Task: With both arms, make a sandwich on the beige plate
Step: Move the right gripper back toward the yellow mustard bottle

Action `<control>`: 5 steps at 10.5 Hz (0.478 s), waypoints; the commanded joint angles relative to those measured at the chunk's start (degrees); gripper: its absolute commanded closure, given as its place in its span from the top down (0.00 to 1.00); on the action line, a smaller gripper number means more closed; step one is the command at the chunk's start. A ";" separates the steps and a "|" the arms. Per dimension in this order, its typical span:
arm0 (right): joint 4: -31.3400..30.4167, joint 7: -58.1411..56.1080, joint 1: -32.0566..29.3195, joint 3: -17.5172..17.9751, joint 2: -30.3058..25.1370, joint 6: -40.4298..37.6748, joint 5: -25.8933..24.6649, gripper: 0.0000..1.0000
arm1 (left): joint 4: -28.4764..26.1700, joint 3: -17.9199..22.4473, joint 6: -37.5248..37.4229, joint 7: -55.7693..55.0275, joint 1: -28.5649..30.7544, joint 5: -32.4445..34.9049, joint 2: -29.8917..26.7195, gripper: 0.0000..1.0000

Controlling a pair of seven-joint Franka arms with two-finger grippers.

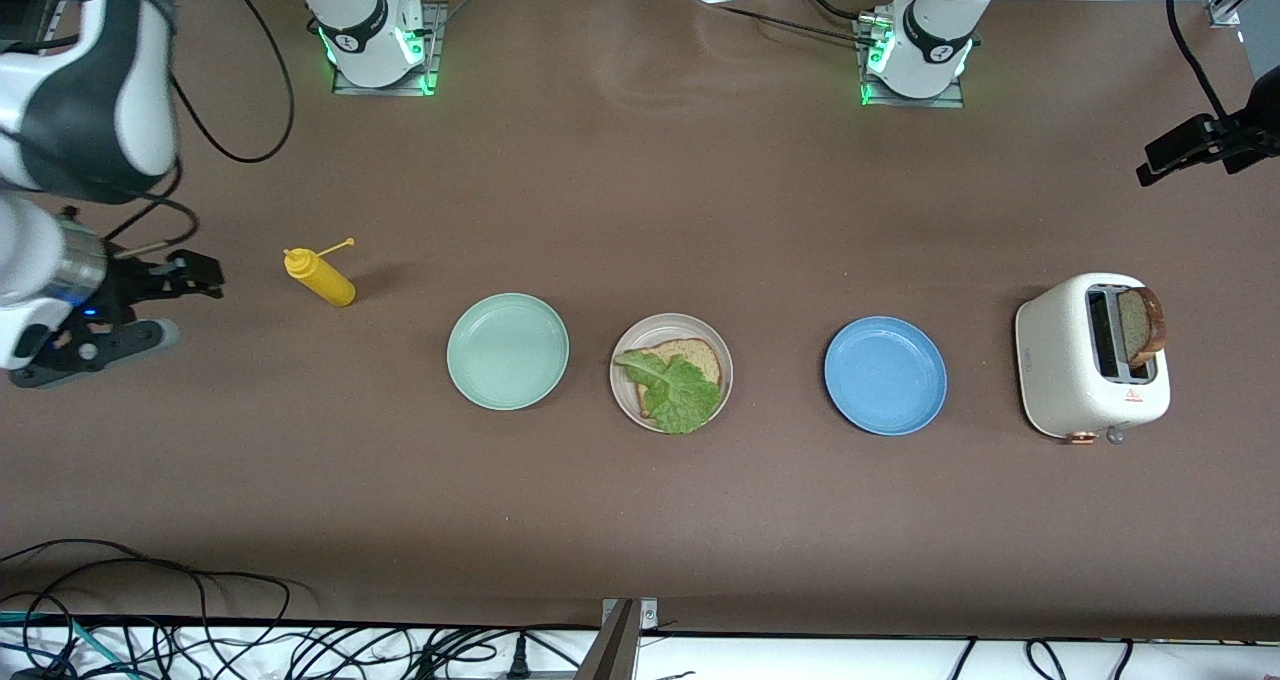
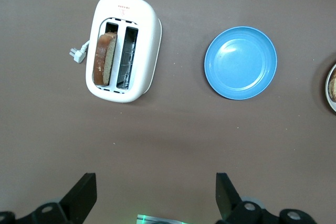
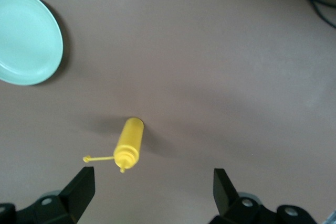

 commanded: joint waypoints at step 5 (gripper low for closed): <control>-11.18 -16.82 -5.69 -7.03 -1.68 1.73 16.41 1.00 | 1.58 -0.41 -1.23 0.41 0.58 1.15 0.75 1.00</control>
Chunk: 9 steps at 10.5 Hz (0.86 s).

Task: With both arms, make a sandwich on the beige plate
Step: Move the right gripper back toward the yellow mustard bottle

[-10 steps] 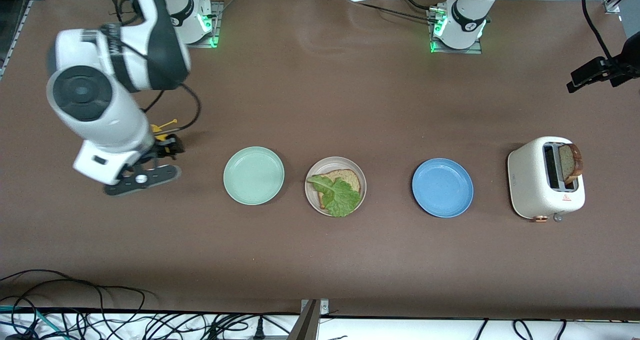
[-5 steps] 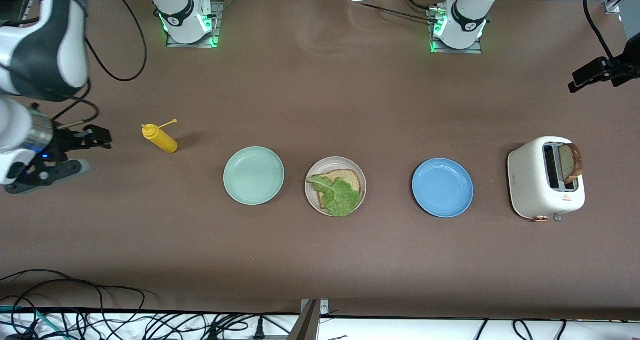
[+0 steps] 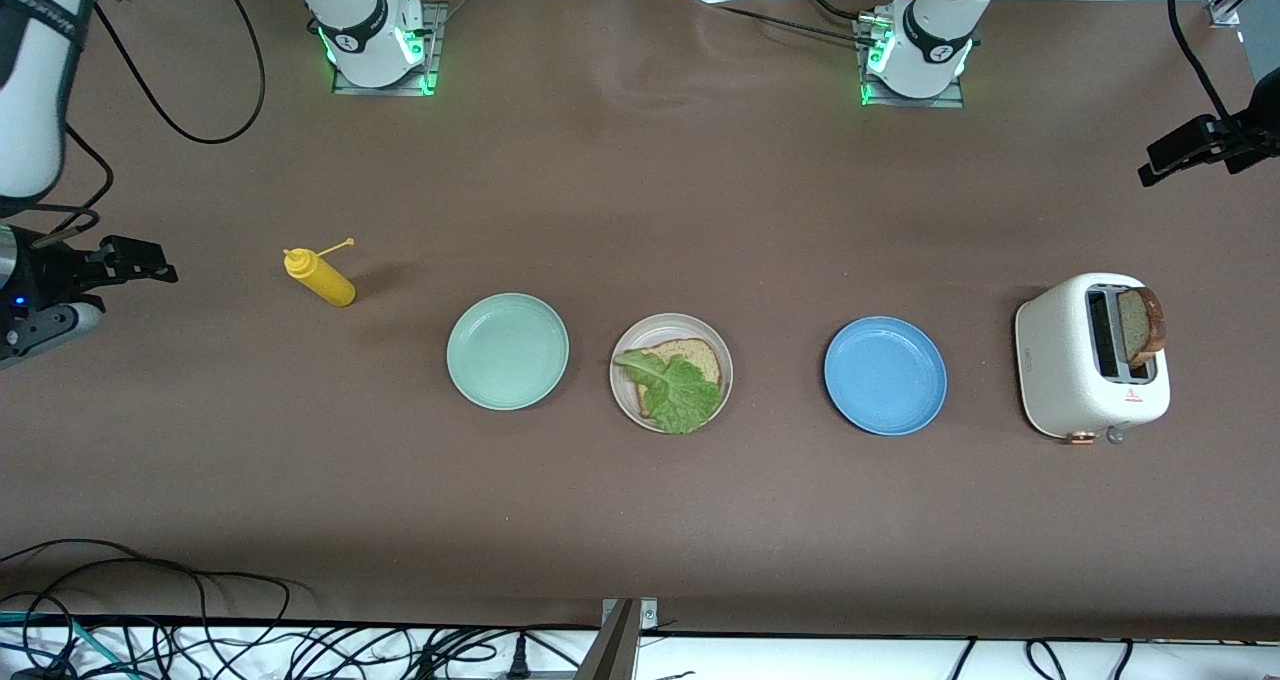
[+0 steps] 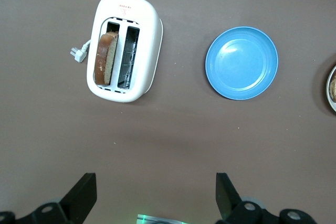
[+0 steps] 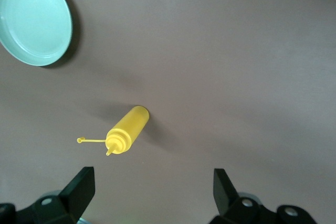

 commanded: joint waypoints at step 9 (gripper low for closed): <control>-35.66 -64.88 -12.18 2.80 -2.78 16.30 30.85 1.00 | 1.57 -0.44 -1.14 0.32 0.34 1.15 0.68 1.00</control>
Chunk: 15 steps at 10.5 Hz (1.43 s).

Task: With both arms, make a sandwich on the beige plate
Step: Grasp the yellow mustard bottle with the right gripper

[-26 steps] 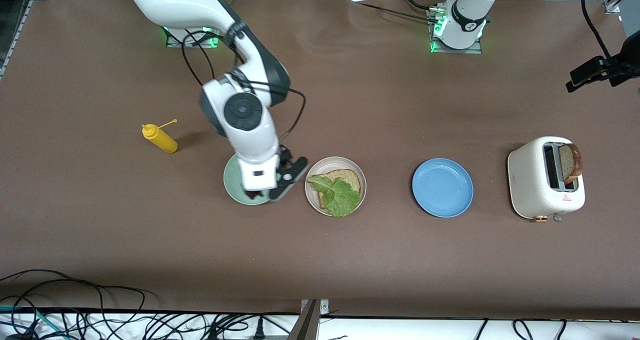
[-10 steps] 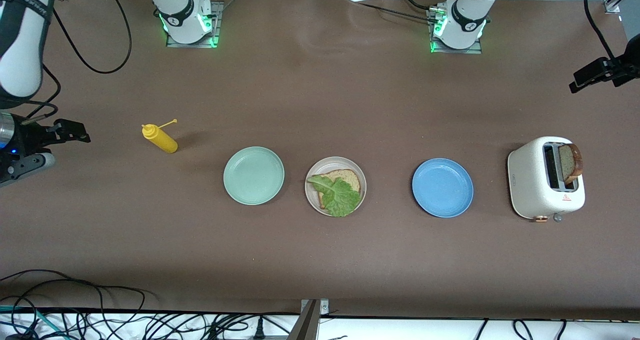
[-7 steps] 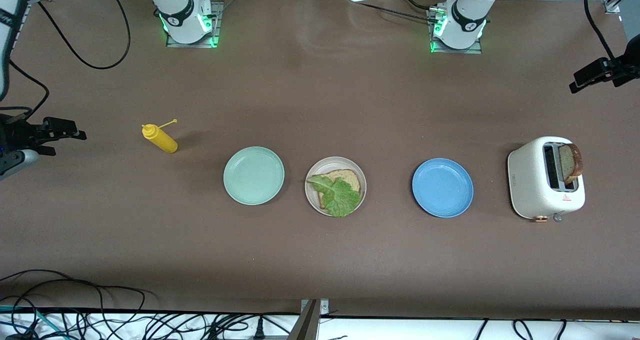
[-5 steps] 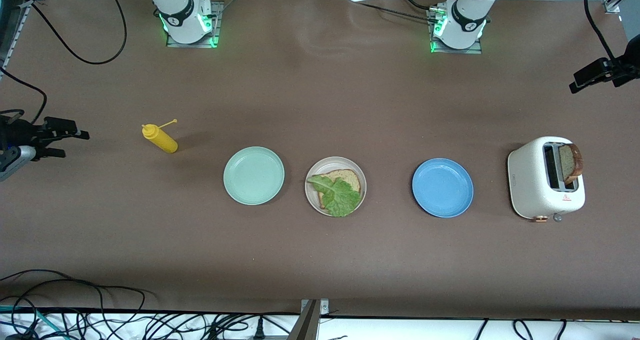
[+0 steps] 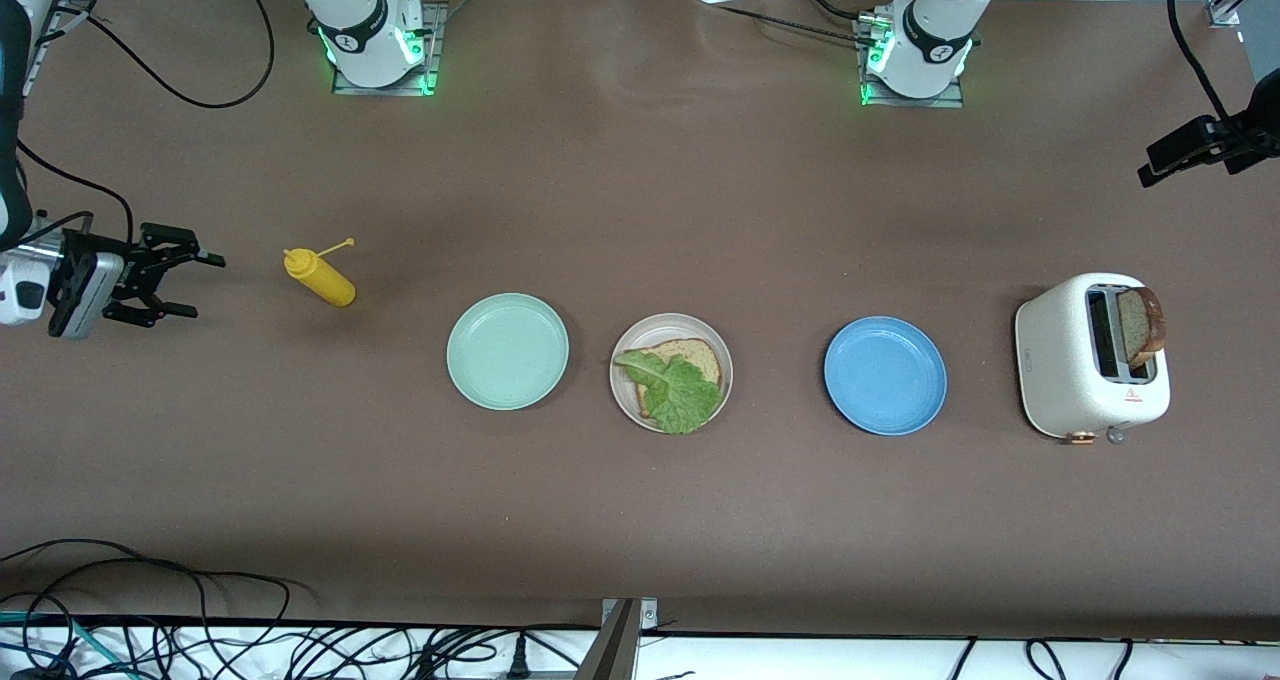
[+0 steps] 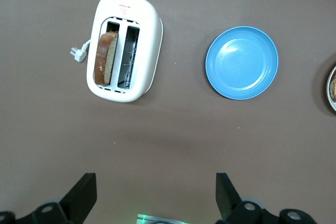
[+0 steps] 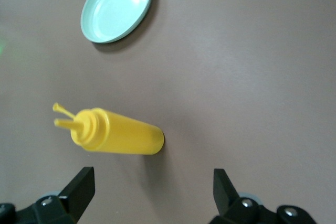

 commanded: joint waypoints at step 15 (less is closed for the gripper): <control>-17.35 -54.19 -11.99 12.53 4.62 0.32 27.73 1.00 | 1.46 -0.26 -1.19 0.41 0.42 1.15 0.59 1.00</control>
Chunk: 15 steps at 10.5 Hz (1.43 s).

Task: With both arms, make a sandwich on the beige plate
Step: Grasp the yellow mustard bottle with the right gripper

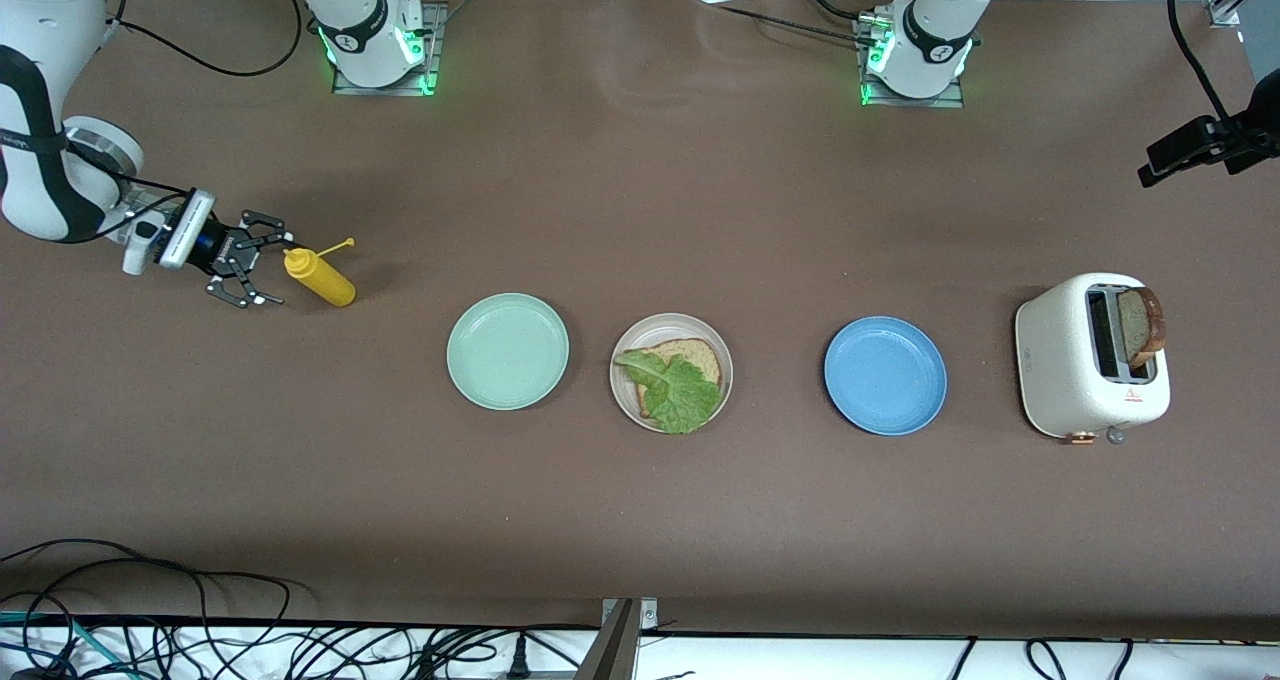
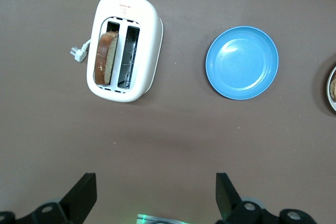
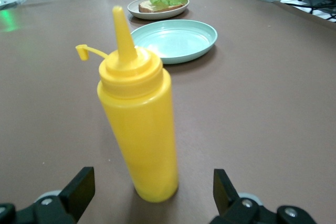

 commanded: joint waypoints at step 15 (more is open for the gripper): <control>4.45 0.06 -1.29 7.13 0.22 0.88 1.28 0.07 | 1.46 -0.34 -1.18 0.32 0.26 1.15 0.57 1.00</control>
